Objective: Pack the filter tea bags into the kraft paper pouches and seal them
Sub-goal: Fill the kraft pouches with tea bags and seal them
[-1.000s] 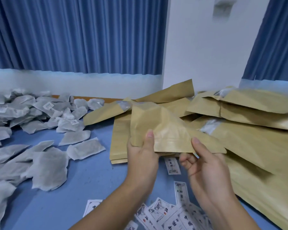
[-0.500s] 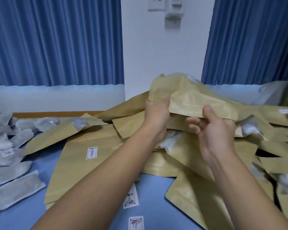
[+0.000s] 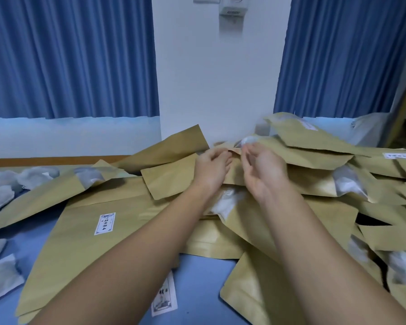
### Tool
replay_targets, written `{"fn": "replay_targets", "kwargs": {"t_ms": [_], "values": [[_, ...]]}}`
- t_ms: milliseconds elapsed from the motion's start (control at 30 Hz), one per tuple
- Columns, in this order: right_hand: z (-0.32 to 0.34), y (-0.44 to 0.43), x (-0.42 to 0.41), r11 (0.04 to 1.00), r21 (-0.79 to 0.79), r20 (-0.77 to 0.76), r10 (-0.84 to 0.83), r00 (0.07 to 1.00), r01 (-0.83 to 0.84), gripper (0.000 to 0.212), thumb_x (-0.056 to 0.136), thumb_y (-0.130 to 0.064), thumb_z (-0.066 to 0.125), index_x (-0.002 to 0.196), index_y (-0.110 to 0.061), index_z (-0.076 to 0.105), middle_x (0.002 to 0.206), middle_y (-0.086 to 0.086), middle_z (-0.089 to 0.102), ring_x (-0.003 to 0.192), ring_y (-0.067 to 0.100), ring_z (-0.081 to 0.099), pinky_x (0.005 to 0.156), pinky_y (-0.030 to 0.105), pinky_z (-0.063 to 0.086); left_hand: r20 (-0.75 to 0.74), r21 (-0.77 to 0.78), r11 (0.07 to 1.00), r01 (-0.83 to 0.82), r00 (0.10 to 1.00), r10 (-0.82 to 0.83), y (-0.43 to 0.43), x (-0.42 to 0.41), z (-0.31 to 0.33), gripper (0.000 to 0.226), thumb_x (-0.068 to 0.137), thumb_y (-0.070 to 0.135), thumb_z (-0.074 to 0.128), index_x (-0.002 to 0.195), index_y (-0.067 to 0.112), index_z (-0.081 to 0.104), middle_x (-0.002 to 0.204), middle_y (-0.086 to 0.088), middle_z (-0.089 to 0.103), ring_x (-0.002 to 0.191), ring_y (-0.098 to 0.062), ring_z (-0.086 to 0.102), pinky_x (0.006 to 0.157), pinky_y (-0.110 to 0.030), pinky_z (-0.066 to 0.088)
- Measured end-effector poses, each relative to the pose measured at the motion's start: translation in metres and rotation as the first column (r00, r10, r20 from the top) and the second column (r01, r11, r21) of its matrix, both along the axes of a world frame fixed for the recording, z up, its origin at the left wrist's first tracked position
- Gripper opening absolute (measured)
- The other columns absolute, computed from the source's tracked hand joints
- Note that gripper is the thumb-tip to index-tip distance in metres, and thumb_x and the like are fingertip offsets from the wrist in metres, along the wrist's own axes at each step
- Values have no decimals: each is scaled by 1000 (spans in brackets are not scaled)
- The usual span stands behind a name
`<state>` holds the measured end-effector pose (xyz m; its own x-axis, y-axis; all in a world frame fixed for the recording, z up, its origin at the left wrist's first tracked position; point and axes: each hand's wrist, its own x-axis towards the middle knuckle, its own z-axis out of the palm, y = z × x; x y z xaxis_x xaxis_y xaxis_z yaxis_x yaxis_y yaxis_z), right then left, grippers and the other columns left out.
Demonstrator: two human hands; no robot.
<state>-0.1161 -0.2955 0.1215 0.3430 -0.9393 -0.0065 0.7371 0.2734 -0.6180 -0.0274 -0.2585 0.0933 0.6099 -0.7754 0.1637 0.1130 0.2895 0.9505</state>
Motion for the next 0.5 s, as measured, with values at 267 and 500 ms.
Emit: {"fn": "replay_targets", "kwargs": {"t_ms": [267,500], "values": [[-79,87,67,819,-396,-623,92,777,-415,36,100,4,47,134,-2,59,131,9,65,113,9,64,104,26,49,833,243,843,-480,549,72,138,80,-64,25,92,23,53,106,28,73,101,7,75,97,-15,68,92,-36,54],[-143,161,91,287,-602,-776,-428,463,-745,34,98,-16,53,128,-21,68,139,-12,59,129,8,53,105,17,38,783,612,571,-547,318,-534,270,123,-110,107,70,93,39,157,33,19,165,8,17,154,-17,10,122,-56,10]]}}
